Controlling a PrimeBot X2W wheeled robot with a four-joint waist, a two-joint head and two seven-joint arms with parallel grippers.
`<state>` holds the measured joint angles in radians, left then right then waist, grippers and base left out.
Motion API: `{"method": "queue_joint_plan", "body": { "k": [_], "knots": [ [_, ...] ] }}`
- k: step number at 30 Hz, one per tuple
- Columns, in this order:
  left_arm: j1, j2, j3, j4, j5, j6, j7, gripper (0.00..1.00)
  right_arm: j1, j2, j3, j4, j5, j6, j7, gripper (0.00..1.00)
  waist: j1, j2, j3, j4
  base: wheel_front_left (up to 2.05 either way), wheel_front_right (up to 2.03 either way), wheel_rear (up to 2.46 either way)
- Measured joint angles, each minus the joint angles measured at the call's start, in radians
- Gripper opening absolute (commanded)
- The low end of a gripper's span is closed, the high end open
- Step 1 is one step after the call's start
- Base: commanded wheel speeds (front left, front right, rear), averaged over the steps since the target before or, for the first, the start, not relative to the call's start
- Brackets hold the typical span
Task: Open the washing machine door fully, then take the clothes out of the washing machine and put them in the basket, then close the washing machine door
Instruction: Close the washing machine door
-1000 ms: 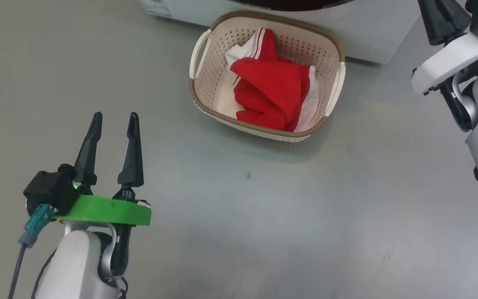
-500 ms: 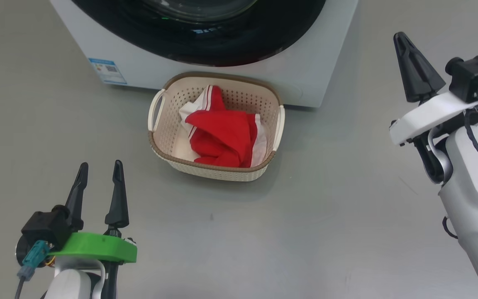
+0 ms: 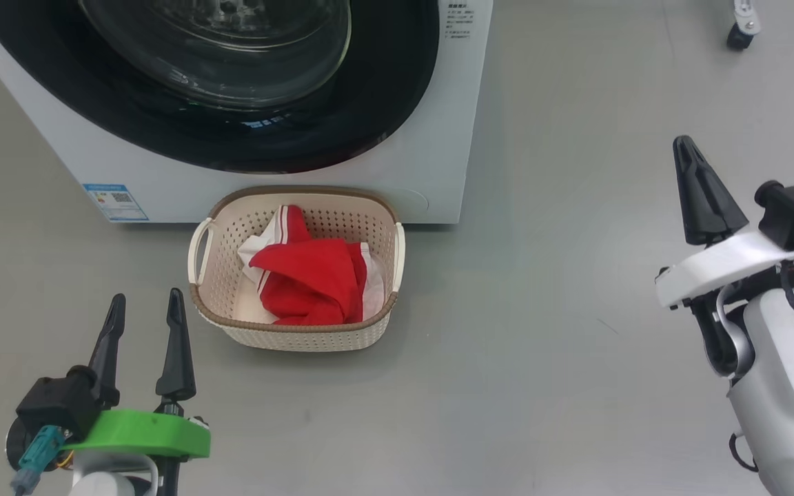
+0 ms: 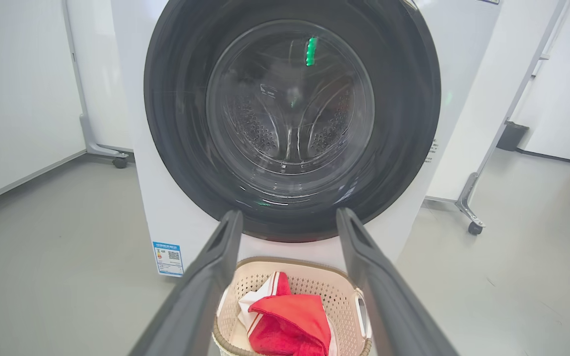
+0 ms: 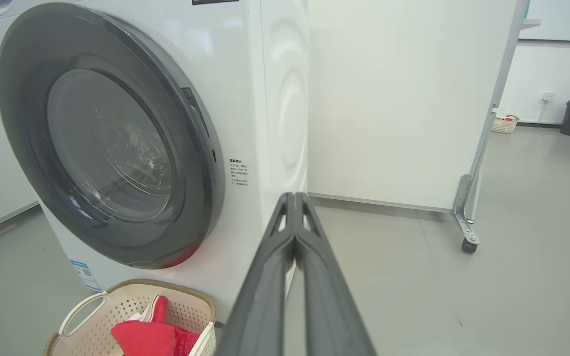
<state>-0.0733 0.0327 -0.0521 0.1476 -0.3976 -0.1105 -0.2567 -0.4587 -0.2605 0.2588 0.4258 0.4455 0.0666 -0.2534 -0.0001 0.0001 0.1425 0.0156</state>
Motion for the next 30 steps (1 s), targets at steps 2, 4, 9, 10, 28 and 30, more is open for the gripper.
{"method": "queue_joint_plan", "body": {
  "k": [2,4,9,10,28,30],
  "knots": [
    [0.008,0.0,0.004,-0.001,0.003,0.0,0.0,1.0,0.031,0.007,-0.008,-0.01,0.003,0.0,0.0,0.0,0.0,0.0,-0.012,-0.014,0.0,0.0,0.0],
    [0.019,0.0,0.008,-0.002,0.003,0.0,0.0,1.0,0.061,0.015,-0.018,-0.023,0.003,-0.003,0.0,0.0,0.0,0.0,-0.022,-0.027,0.0,0.0,0.0],
    [0.032,0.0,0.014,-0.009,0.003,-0.001,0.0,1.0,0.131,0.028,-0.039,-0.056,0.004,-0.008,0.0,0.0,0.0,0.0,-0.045,-0.053,0.0,0.0,0.0],
    [0.034,0.0,0.014,-0.01,0.003,-0.002,0.0,1.0,0.146,0.03,-0.044,-0.063,0.004,-0.008,0.0,0.0,0.0,0.0,-0.048,-0.057,0.0,0.0,0.0],
    [0.059,0.0,0.017,-0.015,0.002,-0.009,0.0,1.0,0.312,0.078,-0.106,-0.153,0.001,-0.034,0.0,1.0,0.0,0.0,-0.065,-0.077,0.0,0.0,0.0],
    [0.059,0.001,0.024,-0.017,0.002,-0.009,0.0,1.0,0.317,0.079,-0.109,-0.163,-0.002,-0.034,0.0,1.0,0.0,0.0,-0.065,-0.077,0.0,0.0,0.0]
  ]
}}
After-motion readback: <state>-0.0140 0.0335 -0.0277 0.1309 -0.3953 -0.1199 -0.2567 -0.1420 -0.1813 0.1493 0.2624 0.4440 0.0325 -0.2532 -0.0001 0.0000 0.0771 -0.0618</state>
